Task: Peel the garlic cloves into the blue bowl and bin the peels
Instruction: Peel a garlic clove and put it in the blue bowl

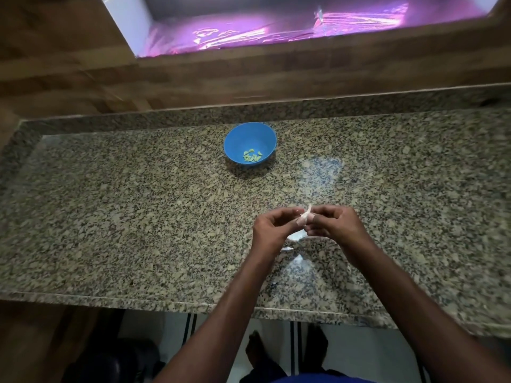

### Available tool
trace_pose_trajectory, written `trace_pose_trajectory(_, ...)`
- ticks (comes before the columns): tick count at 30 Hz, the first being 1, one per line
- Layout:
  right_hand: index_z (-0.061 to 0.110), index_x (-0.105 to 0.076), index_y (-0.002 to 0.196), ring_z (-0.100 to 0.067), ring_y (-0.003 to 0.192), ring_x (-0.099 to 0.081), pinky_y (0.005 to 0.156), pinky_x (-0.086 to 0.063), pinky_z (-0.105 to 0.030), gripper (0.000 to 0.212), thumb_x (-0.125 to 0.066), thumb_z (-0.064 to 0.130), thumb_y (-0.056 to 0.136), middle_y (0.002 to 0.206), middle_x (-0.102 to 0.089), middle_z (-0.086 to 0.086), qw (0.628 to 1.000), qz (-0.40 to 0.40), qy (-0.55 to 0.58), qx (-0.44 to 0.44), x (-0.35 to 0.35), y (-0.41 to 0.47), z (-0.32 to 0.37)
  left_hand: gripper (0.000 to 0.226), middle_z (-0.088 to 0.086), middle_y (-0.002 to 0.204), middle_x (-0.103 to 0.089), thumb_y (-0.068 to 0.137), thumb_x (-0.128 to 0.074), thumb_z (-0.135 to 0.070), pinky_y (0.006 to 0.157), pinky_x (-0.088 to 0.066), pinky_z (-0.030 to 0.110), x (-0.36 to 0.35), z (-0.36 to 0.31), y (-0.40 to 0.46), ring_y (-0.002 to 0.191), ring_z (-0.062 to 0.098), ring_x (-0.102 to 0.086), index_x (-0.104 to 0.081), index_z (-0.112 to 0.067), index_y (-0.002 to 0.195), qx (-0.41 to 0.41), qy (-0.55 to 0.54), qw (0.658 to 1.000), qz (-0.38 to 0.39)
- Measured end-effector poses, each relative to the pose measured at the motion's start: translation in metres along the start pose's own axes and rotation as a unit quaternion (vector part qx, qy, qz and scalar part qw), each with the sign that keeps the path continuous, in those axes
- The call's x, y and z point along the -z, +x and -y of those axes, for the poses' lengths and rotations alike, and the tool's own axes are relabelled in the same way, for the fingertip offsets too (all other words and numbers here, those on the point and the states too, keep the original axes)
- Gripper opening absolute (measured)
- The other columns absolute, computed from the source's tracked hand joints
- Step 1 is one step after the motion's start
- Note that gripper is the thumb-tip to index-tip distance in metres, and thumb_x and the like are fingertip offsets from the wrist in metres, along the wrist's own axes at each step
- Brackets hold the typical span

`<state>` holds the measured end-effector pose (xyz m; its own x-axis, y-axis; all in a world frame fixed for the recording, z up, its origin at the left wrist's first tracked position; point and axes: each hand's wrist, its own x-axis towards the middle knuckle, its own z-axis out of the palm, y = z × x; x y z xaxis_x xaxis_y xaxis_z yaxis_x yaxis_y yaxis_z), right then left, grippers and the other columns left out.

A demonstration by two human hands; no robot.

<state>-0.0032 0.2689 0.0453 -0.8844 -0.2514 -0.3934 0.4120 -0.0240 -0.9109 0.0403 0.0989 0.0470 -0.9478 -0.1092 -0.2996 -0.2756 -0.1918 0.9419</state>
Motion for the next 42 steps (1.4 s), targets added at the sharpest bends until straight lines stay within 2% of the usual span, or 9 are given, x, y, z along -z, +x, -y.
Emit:
trace_pose_trajectory(11, -0.009, -0.07, 0.097, -0.026, 0.069, -0.064, 0.065, -0.059, -0.03, 0.013, -0.071, 0.0, 0.088, 0.082, -0.071, -0.02, 0.993, -0.065, 0.05, -0.082, -0.003, 0.018, 0.002, 0.022, 0.001, 0.1, -0.079, 0.082, -0.084, -0.012, 0.088, -0.063, 0.038, -0.011, 0.0, 0.001, 0.097, 0.015, -0.076, -0.079, -0.011, 0.104, -0.038, 0.094, 0.995, -0.02)
trace_pose_trajectory(14, -0.004, -0.07, 0.092, -0.027, 0.071, -0.066, 0.07, -0.059, -0.033, 0.007, -0.072, 0.0, 0.087, 0.083, -0.072, -0.02, 0.991, -0.079, 0.066, -0.088, -0.006, 0.02, -0.004, 0.02, 0.002, 0.1, -0.079, 0.086, -0.082, -0.013, 0.079, -0.064, 0.034, -0.012, 0.005, 0.003, 0.095, 0.015, -0.076, -0.079, -0.011, 0.105, -0.038, 0.087, 0.995, -0.039)
trace_pose_trajectory(18, -0.007, -0.07, 0.1, -0.033, 0.079, -0.072, 0.076, -0.063, -0.037, 0.014, -0.072, 0.002, 0.09, 0.095, -0.075, -0.027, 0.988, -0.092, 0.071, -0.105, -0.001, 0.026, -0.013, 0.017, 0.01, 0.101, -0.079, 0.09, -0.075, -0.003, 0.086, -0.063, 0.037, -0.009, 0.016, 0.012, 0.095, 0.021, -0.077, -0.076, 0.0, 0.107, -0.004, 0.017, 0.996, -0.091)
trace_pose_trajectory(22, -0.006, -0.07, 0.104, -0.031, 0.073, -0.071, 0.071, -0.063, -0.036, 0.013, -0.068, 0.003, 0.094, 0.089, -0.074, -0.024, 0.987, -0.096, 0.037, -0.123, 0.009, 0.03, -0.021, 0.014, 0.008, 0.1, -0.079, 0.091, -0.075, -0.004, 0.086, -0.063, 0.041, -0.003, 0.032, 0.028, 0.095, 0.024, -0.076, -0.077, -0.005, 0.104, 0.009, 0.028, 0.991, -0.128)
trace_pose_trajectory(29, -0.012, -0.064, 0.101, -0.037, 0.081, -0.075, 0.074, -0.065, -0.039, 0.009, -0.063, -0.007, 0.094, 0.094, -0.073, -0.03, 0.987, -0.055, 0.032, -0.147, 0.021, 0.028, -0.027, 0.02, -0.003, 0.107, -0.073, 0.091, -0.072, -0.001, 0.068, -0.051, 0.005, 0.001, 0.048, 0.048, 0.088, 0.0, -0.064, -0.075, -0.013, 0.106, -0.062, 0.288, 0.946, -0.139)
trace_pose_trajectory(34, -0.008, -0.062, 0.089, -0.038, 0.071, -0.072, 0.059, -0.064, -0.04, 0.009, -0.071, -0.009, 0.088, 0.088, -0.07, -0.034, 0.985, -0.055, -0.085, -0.14, 0.027, 0.03, -0.034, 0.03, 0.002, 0.119, -0.07, 0.094, -0.067, 0.0, 0.079, -0.054, 0.016, 0.015, 0.062, 0.054, 0.098, 0.01, -0.066, -0.071, -0.015, 0.119, -0.105, 0.387, 0.909, -0.119)
trace_pose_trajectory(38, -0.013, -0.066, 0.087, -0.039, 0.064, -0.072, 0.067, -0.063, -0.053, 0.006, -0.072, -0.012, 0.086, 0.08, -0.071, -0.033, 0.975, -0.059, -0.178, -0.117, 0.026, 0.04, -0.037, 0.035, 0.001, 0.125, -0.062, 0.101, -0.056, -0.008, 0.082, -0.055, 0.023, 0.033, 0.082, 0.04, 0.106, 0.01, -0.054, -0.06, -0.018, 0.134, -0.122, 0.497, 0.846, -0.15)
trace_pose_trajectory(40, -0.011, -0.068, 0.082, -0.039, 0.066, -0.075, 0.065, -0.064, -0.049, 0.006, -0.074, -0.012, 0.084, 0.078, -0.072, -0.03, 0.967, -0.064, -0.217, -0.118, 0.023, 0.045, -0.036, 0.043, 0.001, 0.138, -0.053, 0.101, -0.055, -0.013, 0.101, -0.051, 0.035, 0.034, 0.099, 0.027, 0.122, 0.014, -0.047, -0.051, -0.017, 0.143, -0.127, 0.541, 0.819, -0.144)
trace_pose_trajectory(42, -0.01, -0.069, 0.083, -0.036, 0.065, -0.076, 0.059, -0.062, -0.04, 0.006, -0.075, -0.011, 0.084, 0.077, -0.073, -0.027, 0.96, -0.059, -0.247, -0.121, 0.02, 0.048, -0.035, 0.052, 0.007, 0.158, -0.038, 0.104, -0.049, -0.02, 0.123, -0.031, 0.043, 0.031, 0.113, 0.014, 0.145, 0.022, -0.034, -0.037, -0.015, 0.154, -0.113, 0.569, 0.805, -0.123)
